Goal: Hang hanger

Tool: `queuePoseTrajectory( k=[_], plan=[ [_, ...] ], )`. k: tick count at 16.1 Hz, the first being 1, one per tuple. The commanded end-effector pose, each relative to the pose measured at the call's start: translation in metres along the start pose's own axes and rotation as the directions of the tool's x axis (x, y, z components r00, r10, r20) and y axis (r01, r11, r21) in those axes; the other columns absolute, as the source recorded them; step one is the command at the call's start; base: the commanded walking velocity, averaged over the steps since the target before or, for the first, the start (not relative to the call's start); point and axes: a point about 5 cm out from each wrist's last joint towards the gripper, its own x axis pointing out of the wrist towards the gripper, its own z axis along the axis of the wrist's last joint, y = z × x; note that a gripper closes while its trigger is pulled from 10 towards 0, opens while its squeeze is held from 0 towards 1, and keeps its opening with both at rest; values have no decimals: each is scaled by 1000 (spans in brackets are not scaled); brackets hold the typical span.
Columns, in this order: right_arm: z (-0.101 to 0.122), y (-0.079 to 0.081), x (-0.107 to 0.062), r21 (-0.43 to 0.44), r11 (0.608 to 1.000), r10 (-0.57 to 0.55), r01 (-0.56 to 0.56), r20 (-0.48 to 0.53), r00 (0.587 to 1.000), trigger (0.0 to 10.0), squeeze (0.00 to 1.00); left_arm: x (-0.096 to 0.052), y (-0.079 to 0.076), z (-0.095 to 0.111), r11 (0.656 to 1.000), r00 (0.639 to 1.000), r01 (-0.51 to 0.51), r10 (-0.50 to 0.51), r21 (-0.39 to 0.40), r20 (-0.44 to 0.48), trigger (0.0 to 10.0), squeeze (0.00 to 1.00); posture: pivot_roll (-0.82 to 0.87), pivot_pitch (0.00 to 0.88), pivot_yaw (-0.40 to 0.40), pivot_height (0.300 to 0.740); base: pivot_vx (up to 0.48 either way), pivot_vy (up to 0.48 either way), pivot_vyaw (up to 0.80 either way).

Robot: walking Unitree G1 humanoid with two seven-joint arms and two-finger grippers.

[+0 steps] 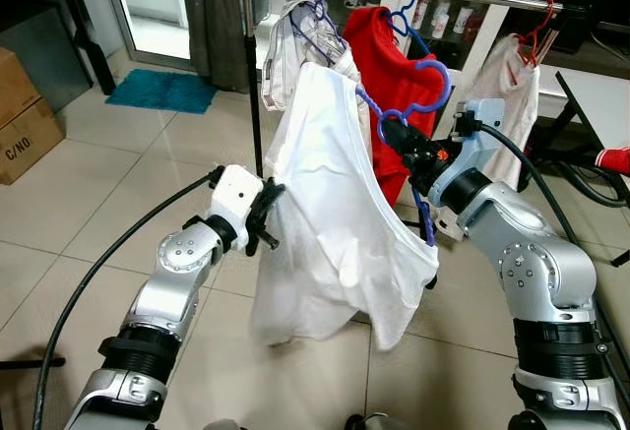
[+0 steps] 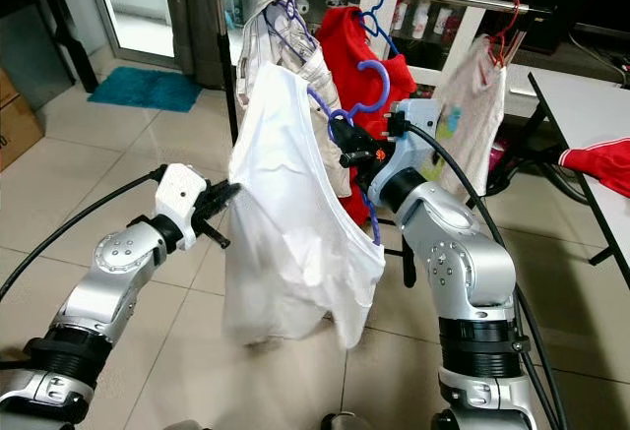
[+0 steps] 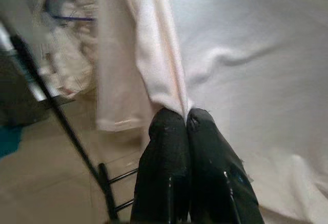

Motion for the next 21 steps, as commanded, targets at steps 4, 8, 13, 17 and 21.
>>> queuePoseTrajectory(
  k=[4, 8, 13, 17, 21],
  plan=[
    [3, -1, -2, -101, 995, 25, -28, -29, 999, 10000, 0, -18, 27, 0, 997, 997, -75, 75, -1, -11, 10000, 1000, -31, 0, -54, 740, 0, 0, 0],
    [1, -5, 0, -215, 976, 19, -41, -104, 994, 10000, 0, -39, 28, -14, 998, 994, 36, -30, 57, -107, 10000, 1000, -28, 0, -54, 740, 0, 0, 0],
    [1, 4, 0, -371, 892, 159, -258, -276, 948, 10000, 0, -36, 41, 45, 960, 965, 251, -258, 127, 42, 10000, 1000, -31, 0, -67, 740, 0, 0, 0],
    [10, 22, 0, -424, 778, 311, -464, -383, 870, 10000, 0, -28, 47, 108, 815, 835, 512, -546, 271, 64, 10000, 1000, -29, 0, -64, 740, 0, 0, 0],
    [14, 38, -4, -423, 692, 415, -585, -429, 802, 10000, 0, -30, 46, 122, 655, 686, 705, -728, 271, -26, 10000, 0, -37, 0, -53, 740, 0, 0, 0]
  ],
)
